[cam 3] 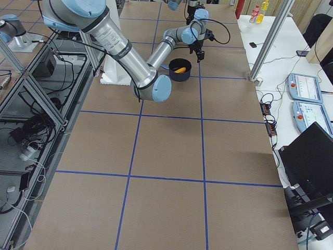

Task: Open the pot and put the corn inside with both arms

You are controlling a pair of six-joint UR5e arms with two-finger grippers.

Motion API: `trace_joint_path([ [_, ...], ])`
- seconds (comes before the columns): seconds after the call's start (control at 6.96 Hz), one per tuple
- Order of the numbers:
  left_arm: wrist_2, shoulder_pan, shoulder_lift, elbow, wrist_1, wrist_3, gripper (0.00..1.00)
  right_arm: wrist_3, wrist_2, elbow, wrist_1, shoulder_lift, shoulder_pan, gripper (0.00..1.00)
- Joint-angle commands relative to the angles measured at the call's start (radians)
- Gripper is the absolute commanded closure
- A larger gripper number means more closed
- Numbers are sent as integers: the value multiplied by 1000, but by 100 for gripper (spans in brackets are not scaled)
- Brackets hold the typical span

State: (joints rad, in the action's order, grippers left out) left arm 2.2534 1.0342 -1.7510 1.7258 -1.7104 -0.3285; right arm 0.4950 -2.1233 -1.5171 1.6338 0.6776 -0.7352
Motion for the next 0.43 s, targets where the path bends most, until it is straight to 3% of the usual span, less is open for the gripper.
trace_joint_path([
  [0.0,2,14,21,-26,-5,17,32,-26,-1,0,0,17,-9,0],
  [0.29,38,14,21,-58,-6,17,32,-27,-1,0,0,20,-9,0],
])
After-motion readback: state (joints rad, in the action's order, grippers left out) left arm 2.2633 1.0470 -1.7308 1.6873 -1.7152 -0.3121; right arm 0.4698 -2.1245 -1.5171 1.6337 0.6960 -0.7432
